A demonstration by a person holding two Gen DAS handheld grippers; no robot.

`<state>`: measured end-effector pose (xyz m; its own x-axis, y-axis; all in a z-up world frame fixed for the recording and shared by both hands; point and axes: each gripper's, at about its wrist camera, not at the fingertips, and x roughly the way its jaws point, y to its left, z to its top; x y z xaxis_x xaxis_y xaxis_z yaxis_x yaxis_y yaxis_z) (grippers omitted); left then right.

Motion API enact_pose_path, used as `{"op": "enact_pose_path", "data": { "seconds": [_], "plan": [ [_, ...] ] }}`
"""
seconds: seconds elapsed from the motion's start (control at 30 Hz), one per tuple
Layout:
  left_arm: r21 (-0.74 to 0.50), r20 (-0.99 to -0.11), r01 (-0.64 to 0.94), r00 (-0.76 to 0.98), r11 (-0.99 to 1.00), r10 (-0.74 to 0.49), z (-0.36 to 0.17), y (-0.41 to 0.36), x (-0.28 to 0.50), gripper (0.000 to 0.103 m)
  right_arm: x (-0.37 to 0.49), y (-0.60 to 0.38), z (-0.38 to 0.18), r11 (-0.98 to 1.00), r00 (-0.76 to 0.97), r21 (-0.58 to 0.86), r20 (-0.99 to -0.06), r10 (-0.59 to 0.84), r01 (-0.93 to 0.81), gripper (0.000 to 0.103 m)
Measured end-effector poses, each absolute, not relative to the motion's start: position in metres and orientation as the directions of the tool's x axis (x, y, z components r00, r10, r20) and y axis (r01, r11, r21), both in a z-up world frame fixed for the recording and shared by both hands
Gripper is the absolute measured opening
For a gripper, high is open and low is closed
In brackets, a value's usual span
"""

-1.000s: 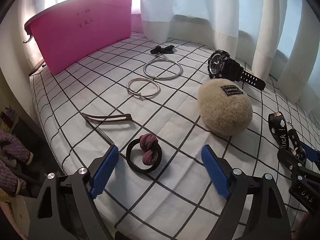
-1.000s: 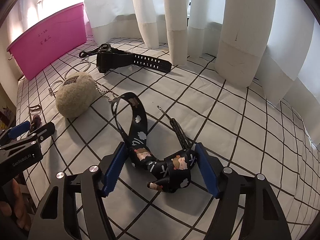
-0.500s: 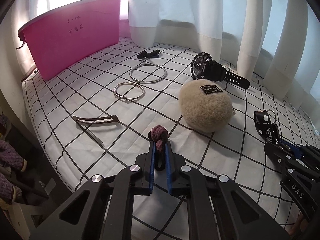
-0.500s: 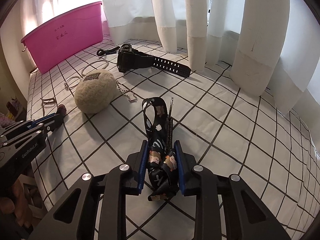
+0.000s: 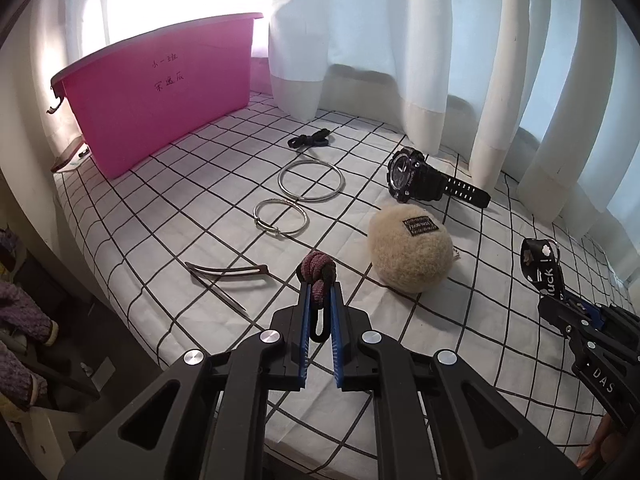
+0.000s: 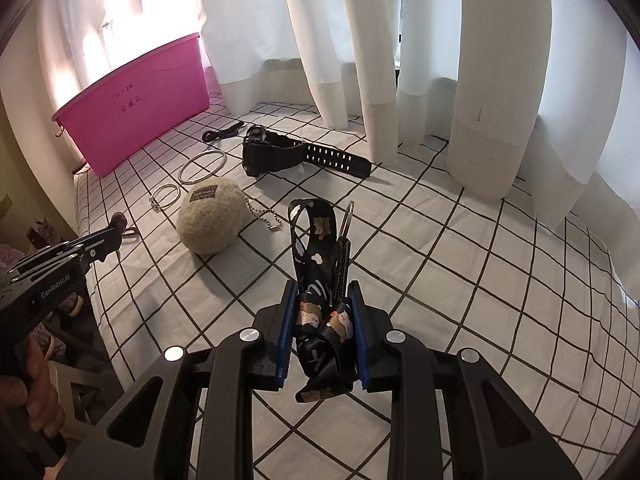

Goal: Organize jewelry
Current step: 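Close the left gripper on the hair tie while the right gripper grasps the lanyard, then carry both items over the pink tub and open both grippers to release them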

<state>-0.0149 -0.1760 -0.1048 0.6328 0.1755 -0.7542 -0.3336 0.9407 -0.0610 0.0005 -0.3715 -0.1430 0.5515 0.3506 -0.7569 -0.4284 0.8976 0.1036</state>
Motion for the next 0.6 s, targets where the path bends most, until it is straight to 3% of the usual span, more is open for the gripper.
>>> {"op": "enact_pose_path", "data": {
  "seconds": [0.6],
  "plan": [
    [-0.072,-0.755,-0.408,0.619,0.910,0.217,0.003,-0.100,-0.016,0.010,0.018,-0.302,-0.034,0.808,0.537,0.147,-0.678,0.502,-0.570,0.025]
  ]
}}
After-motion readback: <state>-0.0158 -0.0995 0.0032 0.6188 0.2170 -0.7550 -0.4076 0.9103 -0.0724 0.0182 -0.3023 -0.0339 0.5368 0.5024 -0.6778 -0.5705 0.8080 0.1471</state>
